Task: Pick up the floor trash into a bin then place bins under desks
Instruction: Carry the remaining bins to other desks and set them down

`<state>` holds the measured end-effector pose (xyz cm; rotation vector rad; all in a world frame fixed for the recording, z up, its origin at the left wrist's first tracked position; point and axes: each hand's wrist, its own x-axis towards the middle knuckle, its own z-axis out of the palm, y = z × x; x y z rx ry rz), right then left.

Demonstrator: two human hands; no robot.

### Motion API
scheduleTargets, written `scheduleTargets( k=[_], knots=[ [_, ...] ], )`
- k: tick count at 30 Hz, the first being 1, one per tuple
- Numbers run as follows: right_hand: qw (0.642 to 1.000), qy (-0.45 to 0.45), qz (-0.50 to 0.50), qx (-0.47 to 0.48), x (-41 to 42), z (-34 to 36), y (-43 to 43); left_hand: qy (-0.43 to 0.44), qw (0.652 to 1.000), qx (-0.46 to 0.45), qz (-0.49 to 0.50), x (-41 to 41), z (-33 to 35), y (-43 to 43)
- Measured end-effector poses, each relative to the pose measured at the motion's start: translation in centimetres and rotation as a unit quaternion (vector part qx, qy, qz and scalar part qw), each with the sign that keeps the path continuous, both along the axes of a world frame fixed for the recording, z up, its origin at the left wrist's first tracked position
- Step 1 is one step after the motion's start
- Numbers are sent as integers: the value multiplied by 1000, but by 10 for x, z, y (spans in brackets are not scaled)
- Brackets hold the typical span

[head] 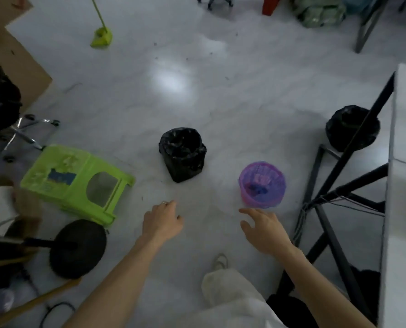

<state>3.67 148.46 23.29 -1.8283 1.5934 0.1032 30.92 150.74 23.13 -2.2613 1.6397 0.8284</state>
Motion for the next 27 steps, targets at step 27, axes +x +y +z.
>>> scheduleTargets(
  k=[27],
  knots=[
    [595, -212, -725, 277, 114, -421, -364, 142, 924, 259, 244, 174, -435, -495]
  ],
)
